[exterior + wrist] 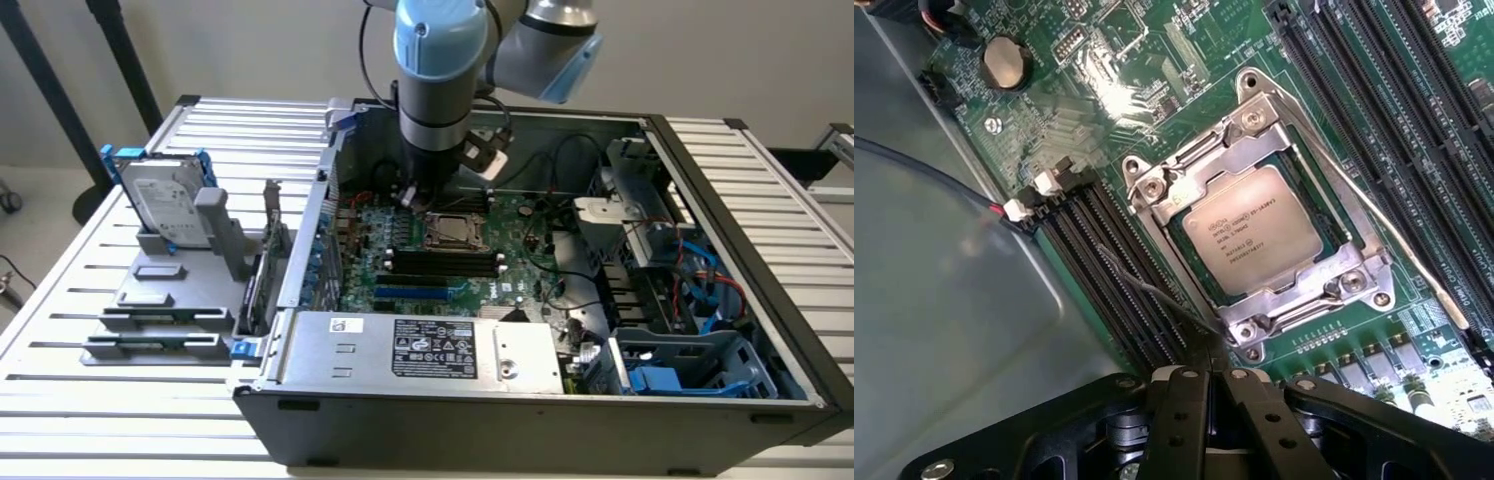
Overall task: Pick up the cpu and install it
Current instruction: 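Install the first cpu locking lever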
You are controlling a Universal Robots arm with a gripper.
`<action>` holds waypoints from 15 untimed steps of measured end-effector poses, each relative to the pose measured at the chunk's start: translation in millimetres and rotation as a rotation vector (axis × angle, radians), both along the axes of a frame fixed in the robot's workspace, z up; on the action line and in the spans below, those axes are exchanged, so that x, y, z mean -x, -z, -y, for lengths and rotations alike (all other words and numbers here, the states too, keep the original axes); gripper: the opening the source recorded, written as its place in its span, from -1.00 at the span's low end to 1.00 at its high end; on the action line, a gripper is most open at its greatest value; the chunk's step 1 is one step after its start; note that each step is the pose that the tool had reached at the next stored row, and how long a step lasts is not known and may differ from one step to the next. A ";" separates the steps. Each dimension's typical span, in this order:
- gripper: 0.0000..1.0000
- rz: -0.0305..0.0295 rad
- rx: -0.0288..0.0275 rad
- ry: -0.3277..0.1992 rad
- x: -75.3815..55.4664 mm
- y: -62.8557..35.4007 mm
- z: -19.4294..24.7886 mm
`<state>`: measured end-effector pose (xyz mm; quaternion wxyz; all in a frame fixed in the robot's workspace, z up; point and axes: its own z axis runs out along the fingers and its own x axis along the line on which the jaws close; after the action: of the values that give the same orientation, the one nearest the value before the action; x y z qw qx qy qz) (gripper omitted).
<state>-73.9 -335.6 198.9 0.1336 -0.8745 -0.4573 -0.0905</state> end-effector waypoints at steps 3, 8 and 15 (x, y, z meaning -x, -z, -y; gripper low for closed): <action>-0.79 0.0000 0.0067 0.001 -2.3 0.4 -1.3; -0.79 -0.0012 0.0105 0.005 -5.6 0.7 -3.9; -0.79 -0.0104 0.0127 0.009 -8.6 0.9 -5.5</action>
<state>-65.4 -330.1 197.9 0.1300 -0.8780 -0.4530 -0.0837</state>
